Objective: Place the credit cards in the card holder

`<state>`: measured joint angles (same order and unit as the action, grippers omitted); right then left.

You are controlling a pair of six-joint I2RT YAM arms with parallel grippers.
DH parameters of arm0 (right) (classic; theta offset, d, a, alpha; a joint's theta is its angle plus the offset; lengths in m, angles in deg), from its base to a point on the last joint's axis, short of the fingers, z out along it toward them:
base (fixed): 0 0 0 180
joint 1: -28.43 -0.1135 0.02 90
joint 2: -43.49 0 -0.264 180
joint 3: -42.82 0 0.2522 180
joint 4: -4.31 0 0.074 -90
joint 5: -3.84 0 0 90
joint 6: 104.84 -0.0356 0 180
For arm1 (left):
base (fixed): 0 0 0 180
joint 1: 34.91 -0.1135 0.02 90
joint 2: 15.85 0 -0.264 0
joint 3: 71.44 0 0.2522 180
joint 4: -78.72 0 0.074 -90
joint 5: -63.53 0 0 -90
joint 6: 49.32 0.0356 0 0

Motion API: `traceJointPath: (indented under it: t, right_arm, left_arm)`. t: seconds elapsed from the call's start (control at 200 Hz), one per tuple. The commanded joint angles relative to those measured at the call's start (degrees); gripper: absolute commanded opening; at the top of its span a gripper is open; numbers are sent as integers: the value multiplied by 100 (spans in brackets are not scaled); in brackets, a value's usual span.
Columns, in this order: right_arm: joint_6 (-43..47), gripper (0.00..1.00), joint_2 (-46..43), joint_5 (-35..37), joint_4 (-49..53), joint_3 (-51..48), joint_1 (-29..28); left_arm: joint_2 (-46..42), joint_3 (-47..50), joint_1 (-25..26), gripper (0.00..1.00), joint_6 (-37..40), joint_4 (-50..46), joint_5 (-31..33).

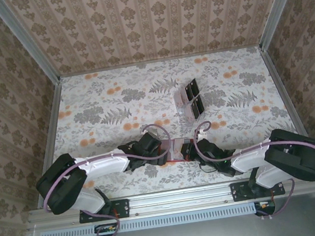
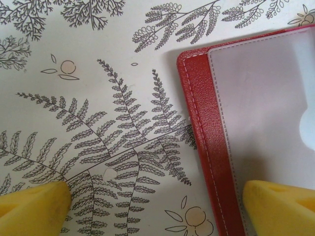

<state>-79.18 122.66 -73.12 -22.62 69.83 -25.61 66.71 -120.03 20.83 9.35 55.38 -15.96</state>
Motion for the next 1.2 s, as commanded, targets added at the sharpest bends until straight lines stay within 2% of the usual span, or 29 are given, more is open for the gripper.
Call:
traceJointPath:
  t: [0.0,0.945,1.195]
  right_arm:
    - [-35,0,-54,-38,175,-69,-28]
    - [-149,0,754,-308,-156,133,-28]
    - [-176,0,727,-275,-93,133,-29]
  left_arm:
    - [91,143,-15,100,-135,-70,29]
    - [88,152,-16,100,-127,-70,39]
    - [64,178,-16,100,-136,-59,31]
